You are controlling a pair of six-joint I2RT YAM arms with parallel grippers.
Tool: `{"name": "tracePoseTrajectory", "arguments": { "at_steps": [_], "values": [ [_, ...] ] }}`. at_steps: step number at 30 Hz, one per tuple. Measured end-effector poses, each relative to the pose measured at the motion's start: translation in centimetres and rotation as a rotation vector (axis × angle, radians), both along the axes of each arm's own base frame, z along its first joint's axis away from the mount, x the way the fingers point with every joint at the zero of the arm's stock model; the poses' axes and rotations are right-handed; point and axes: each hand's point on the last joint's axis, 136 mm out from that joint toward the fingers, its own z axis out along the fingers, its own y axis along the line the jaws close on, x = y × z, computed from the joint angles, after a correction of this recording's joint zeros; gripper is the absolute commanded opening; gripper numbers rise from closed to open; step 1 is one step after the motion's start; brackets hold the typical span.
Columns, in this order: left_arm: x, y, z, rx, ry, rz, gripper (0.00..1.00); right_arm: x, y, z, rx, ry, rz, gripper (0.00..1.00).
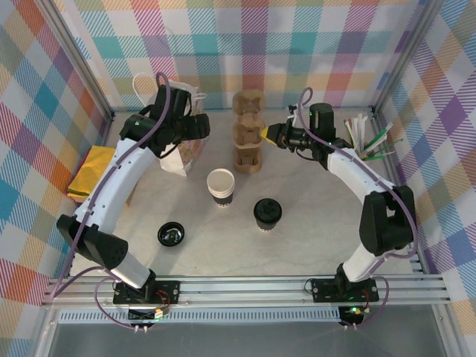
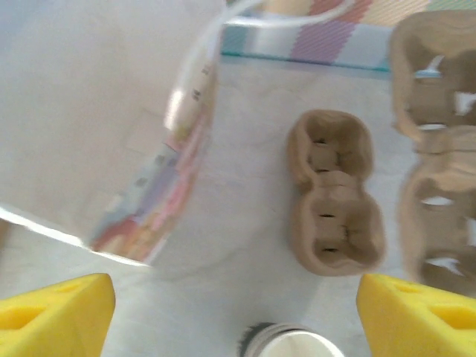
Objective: Pack the takeout coffee
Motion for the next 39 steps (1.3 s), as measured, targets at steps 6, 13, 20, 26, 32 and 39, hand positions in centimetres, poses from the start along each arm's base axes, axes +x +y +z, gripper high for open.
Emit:
{"name": "tracePoseTrajectory", "arguments": {
  "at_steps": [6, 13, 20, 26, 32, 39],
  "values": [
    [0.9, 2.6, 0.7, 0.171, -0.029, 0.011, 0.71, -2.2, -0.8, 1.1, -0.021, -0.019, -0.007, 0.03],
    [4.1, 4.0, -1.1, 0.265, 0.006, -0.001, 0.57, -4.6, -1.6, 2.3, -0.039, -0.037, -0.007, 0.03],
    [6.6, 3.1, -4.8, 0.294, 0.089, -0.065, 0.48, -6.3, -2.2, 3.4, -0.053, -0.065, -0.008, 0.04],
    [6.7, 2.4, -5.8, 0.284, 0.115, -0.100, 0.34, -7.1, -2.6, 2.5, -0.068, -0.038, -0.019, 0.04],
    [6.4, 2.1, -6.0, 0.263, 0.129, -0.112, 0.21, -7.2, -2.7, 2.3, -0.076, -0.034, -0.026, 0.04],
    [5.1, 2.6, -6.0, 0.230, 0.166, -0.066, 0.18, -7.3, -2.8, 1.9, -0.080, -0.028, -0.026, 0.04]
  ]
}}
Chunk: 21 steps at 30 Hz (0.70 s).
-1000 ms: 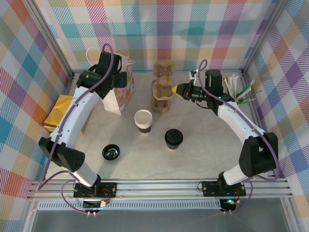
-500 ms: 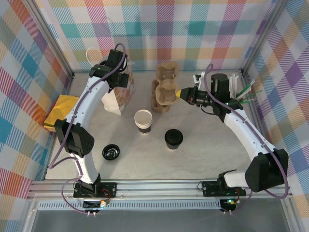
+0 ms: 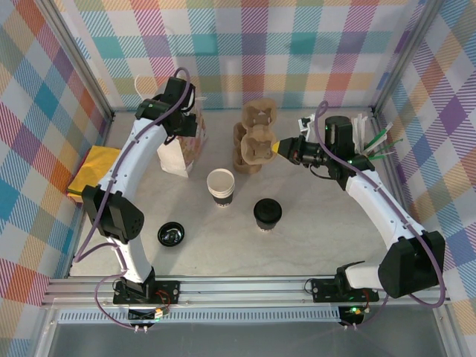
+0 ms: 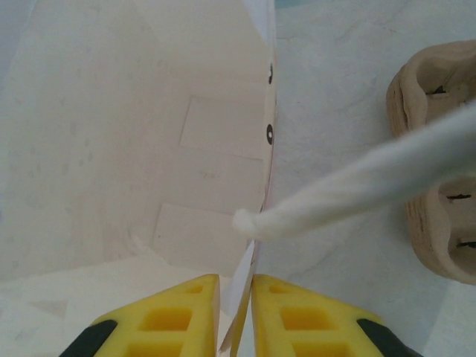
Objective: Pack the takeout coffee
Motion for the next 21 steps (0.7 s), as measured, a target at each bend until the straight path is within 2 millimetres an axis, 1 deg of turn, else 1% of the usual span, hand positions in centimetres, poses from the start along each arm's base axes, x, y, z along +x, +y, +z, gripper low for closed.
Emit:
{"name": "tracePoseTrajectory", "arguments": {
  "at_steps": [3, 6, 12, 15, 19, 21],
  "values": [
    [-1.1, 0.0, 0.3, -0.024, 0.009, 0.025, 0.15, -0.1, 0.0, -0.2, -0.003, 0.001, 0.001, 0.04],
    [-2.3, -0.2, 1.0, -0.047, 0.008, 0.045, 0.15, -0.1, 0.0, -0.1, -0.005, -0.005, 0.003, 0.04],
    [-4.7, -1.6, 2.4, -0.090, 0.002, 0.052, 0.15, -0.3, -0.1, -0.4, -0.007, -0.004, 0.004, 0.04],
    [-5.7, -2.1, 2.2, -0.081, 0.017, 0.059, 0.15, -0.4, -0.1, -0.4, -0.007, -0.004, 0.004, 0.04],
    [-6.7, -2.4, 1.3, -0.063, 0.053, 0.070, 0.12, -0.5, -0.1, -0.2, -0.007, -0.013, 0.005, 0.04],
    [-7.2, -2.5, 1.0, -0.056, 0.065, 0.072, 0.12, -0.7, -0.2, 0.0, -0.005, -0.018, 0.005, 0.04]
  ]
}}
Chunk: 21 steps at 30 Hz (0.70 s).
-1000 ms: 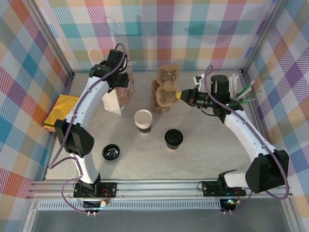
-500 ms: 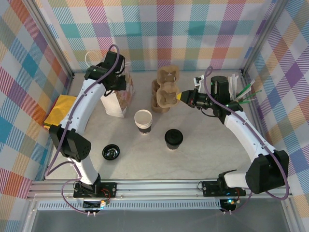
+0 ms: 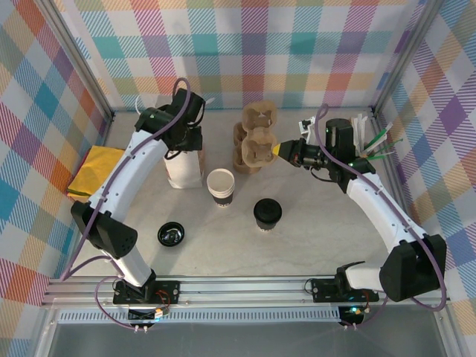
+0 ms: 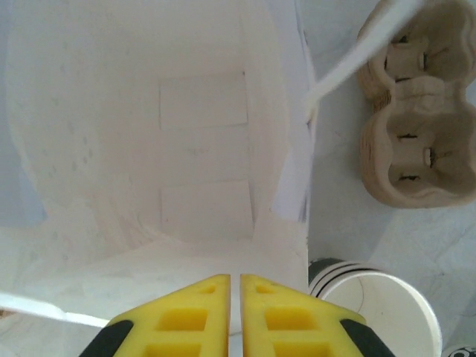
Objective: Pack the takeout coffee
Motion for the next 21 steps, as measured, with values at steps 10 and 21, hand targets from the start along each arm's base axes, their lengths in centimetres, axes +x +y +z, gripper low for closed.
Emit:
{"name": "tracePoseTrajectory", "arguments": {
  "at_steps": [10, 21],
  "values": [
    [-1.2, 0.9, 0.5, 0.035, -0.020, 0.005, 0.42, -0.3, -0.1, 0.2, 0.002, -0.007, 0.000, 0.04],
    [1.1, -0.3, 3.2, 0.009, -0.097, -0.012, 0.51, -0.3, -0.1, 0.2, 0.002, -0.007, 0.000, 0.04]
  ]
}}
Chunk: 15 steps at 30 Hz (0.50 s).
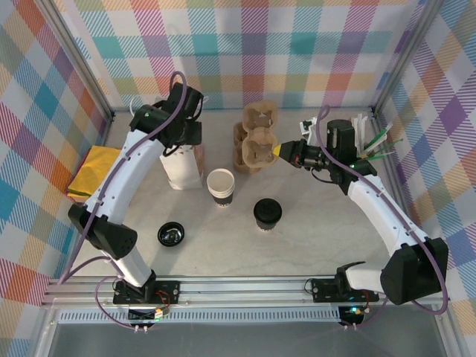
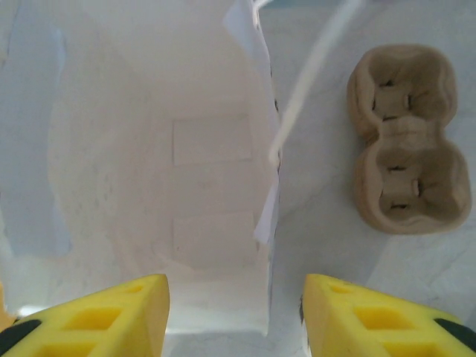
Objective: Pack the takeout coffee
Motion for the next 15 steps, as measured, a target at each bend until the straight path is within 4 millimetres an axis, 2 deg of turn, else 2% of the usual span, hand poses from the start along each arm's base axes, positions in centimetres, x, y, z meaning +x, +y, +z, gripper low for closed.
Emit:
{"name": "tracePoseTrajectory", "arguments": {
  "at_steps": [3, 7, 10, 12, 15],
  "values": [
    [0.9, -0.5, -0.5, 0.010, 0.011, -0.005, 0.51, -0.1, 0.0, 0.1, 0.000, -0.001, 0.000, 0.04],
    [2.2, -1.2, -2.3, 0.033, 0.050, -0.009, 0.48, -0.2, -0.1, 0.2, 0.000, -0.002, 0.000, 0.04],
    [2.7, -1.4, -3.9, 0.057, 0.092, -0.013, 0.34, -0.2, -0.1, 0.2, -0.001, -0.003, 0.001, 0.04],
    [2.6, -1.3, -4.7, 0.072, 0.118, -0.014, 0.20, -0.2, -0.1, 0.1, -0.002, -0.001, 0.001, 0.04],
    [2.3, -1.1, -5.0, 0.081, 0.138, -0.008, 0.07, -0.3, -0.1, 0.1, -0.003, 0.001, 0.001, 0.05]
  ]
}}
